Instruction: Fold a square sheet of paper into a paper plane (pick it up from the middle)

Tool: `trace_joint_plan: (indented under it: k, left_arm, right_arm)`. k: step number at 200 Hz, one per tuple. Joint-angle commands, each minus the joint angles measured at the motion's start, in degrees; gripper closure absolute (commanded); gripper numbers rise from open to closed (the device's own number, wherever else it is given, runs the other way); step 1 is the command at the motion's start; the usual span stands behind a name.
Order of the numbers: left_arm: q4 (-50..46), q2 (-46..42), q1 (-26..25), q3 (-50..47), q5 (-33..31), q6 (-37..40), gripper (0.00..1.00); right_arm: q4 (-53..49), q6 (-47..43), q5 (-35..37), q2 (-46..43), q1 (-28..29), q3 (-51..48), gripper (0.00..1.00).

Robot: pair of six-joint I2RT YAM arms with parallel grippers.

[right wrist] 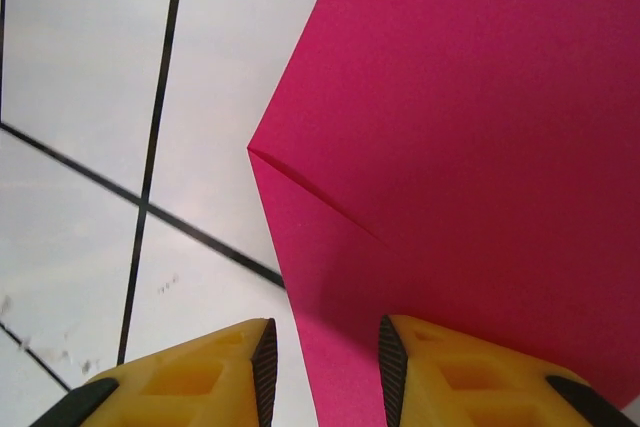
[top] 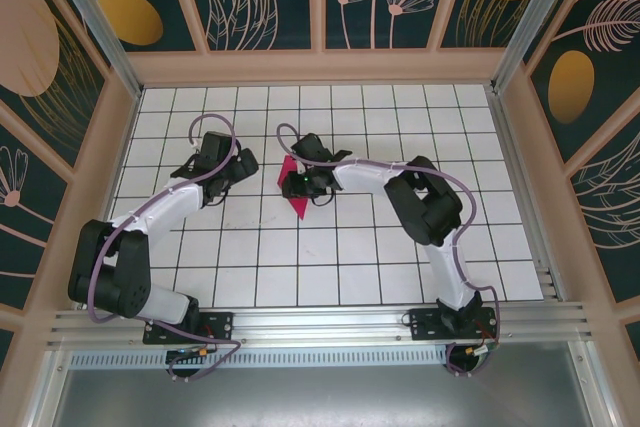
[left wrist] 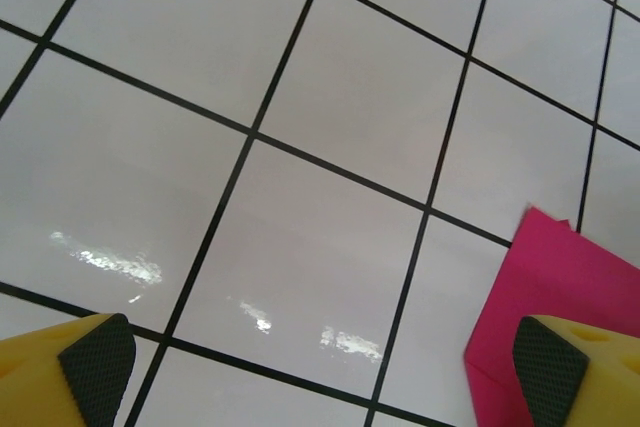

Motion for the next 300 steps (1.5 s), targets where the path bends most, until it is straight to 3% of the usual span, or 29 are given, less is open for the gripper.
trace_joint_plan:
  k: [1, 28, 54, 78, 111, 148, 225, 269, 300]
  left_arm:
    - [2.8, -0.7, 0.4, -0.4, 2.3, 1.9, 0.02]
    - [4.3, -1.1, 0.5, -1.3, 3.5, 2.2, 0.01]
    - [5.7, -1.4, 0.4, -2.2, 6.3, 1.3, 0.01]
    - [7.9, -1.6, 0.5, -3.0, 10.0, 0.2, 0.02]
    - [11.1, -1.3, 0.5, -4.2, 13.7, -2.0, 0.01]
    - [12.4, -0.7, 0.4, -4.4, 14.5, -3.4, 0.01]
    - [14.1, -0.4, 0.5, -5.5, 16.9, -4.6, 0.02]
    - [14.3, -0.1, 0.5, -5.2, 16.9, -4.8, 0.02]
    - [14.4, 0.3, 0.4, -4.9, 17.2, -4.8, 0.02]
  right_arm:
    - [-9.0, -10.3, -4.9, 0.6, -1.7, -0.3, 0.65]
    - [-16.2, -21.3, -1.7, -0.8, -5.5, -2.6, 0.64]
    - [-16.7, -21.7, -0.6, -4.2, -9.5, -2.5, 0.65]
    - [-11.7, -16.4, -1.3, -9.2, -9.1, -3.1, 0.63]
    - [-3.7, -0.2, 1.6, -13.2, -6.4, -9.0, 0.62]
    - [-1.0, 7.1, 7.3, -10.1, -4.6, -8.5, 0.66]
    - [-3.1, 7.7, 10.0, 1.1, -5.5, 4.8, 0.66]
    - [-5.7, 5.2, 6.8, 3.5, -5.3, 5.5, 0.66]
    - [-7.2, -0.4, 0.5, 2.7, -4.0, 2.6, 0.67]
